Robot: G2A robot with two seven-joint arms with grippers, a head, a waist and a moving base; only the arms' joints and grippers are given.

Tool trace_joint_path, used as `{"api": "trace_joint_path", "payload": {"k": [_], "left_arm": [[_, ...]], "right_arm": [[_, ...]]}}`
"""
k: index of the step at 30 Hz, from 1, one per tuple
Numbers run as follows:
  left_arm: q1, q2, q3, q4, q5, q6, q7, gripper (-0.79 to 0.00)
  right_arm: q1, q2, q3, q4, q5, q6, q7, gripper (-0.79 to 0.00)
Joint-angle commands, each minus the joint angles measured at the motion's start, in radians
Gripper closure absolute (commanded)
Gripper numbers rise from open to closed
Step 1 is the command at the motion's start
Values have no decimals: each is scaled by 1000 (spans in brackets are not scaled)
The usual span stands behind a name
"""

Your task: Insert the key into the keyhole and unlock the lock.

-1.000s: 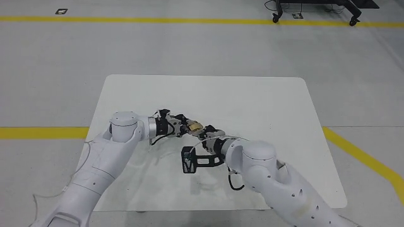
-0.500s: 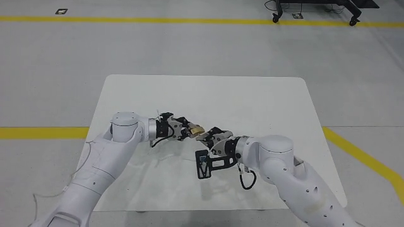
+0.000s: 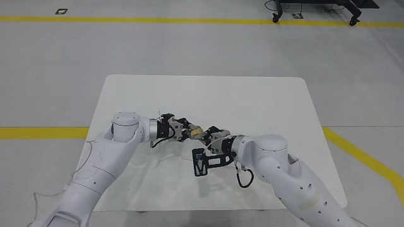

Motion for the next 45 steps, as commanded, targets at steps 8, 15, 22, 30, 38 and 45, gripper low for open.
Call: {"api": "trace_joint_path", "payload": {"k": [8, 15, 22, 30, 38, 45], "left_arm": [[-1, 1, -5, 6, -12, -6, 17, 0], [4, 0, -5, -1, -26, -9, 35, 0], [3, 1, -3, -6, -23, -10, 43, 0], [10, 4, -3, -29, -1, -32, 68, 0], [13, 6, -4, -33, 10, -35, 78, 0], [16, 8, -4, -40, 24, -38, 97, 0]], "right_arm": [[-4, 2, -3, -21, -3, -1, 16, 0], [-23, 0, -17, -49, -38, 2, 124, 0], [-10, -9, -43, -56, -26, 12, 172, 0], [-1, -20, -73, -52, -46, 38, 249, 0], [11, -35, -110, -45, -63, 63, 338, 0], [26, -50, -136, -33, -65, 74, 398, 0]]}}
